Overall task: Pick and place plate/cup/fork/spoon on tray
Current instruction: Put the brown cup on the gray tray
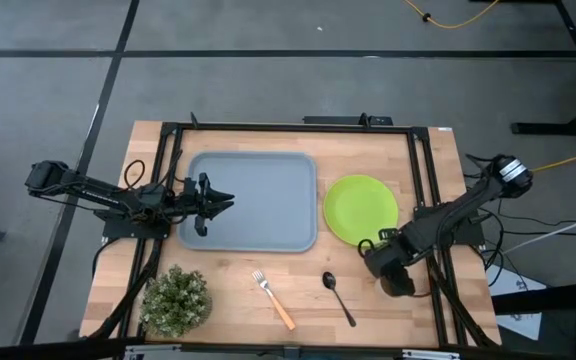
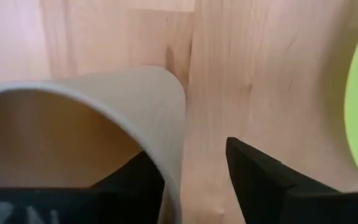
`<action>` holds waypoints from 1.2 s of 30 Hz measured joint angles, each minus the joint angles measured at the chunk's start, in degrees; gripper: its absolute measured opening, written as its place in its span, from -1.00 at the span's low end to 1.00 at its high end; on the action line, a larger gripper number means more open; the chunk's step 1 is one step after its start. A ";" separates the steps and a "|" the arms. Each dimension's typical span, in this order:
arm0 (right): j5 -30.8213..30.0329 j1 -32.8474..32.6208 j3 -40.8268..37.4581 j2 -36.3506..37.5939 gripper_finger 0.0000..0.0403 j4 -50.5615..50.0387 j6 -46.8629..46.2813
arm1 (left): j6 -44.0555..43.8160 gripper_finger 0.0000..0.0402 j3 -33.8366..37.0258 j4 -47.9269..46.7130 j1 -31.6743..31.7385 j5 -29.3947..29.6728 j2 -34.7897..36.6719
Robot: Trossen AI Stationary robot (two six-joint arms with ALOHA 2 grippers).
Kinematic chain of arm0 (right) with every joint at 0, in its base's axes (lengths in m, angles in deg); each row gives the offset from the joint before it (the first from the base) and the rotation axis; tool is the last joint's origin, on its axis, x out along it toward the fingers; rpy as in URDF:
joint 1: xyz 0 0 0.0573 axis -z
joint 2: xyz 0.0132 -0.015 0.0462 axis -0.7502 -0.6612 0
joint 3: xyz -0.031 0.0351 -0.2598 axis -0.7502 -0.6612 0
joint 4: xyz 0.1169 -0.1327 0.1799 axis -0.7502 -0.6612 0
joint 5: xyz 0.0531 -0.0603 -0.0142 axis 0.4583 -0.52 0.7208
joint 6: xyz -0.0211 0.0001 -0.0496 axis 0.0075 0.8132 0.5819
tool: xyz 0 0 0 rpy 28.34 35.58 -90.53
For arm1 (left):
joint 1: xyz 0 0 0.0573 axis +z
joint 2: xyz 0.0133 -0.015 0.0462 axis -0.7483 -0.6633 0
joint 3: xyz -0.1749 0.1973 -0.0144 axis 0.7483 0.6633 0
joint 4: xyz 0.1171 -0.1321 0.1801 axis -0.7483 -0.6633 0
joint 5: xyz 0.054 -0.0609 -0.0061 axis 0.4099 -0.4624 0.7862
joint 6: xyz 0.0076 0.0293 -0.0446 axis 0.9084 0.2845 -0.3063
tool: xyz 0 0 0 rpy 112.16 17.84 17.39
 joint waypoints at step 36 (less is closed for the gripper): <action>-62.82 14.02 30.74 -1.52 -0.99 13.64 18.32 | 1.52 -0.57 0.00 0.07 0.00 0.00 -0.01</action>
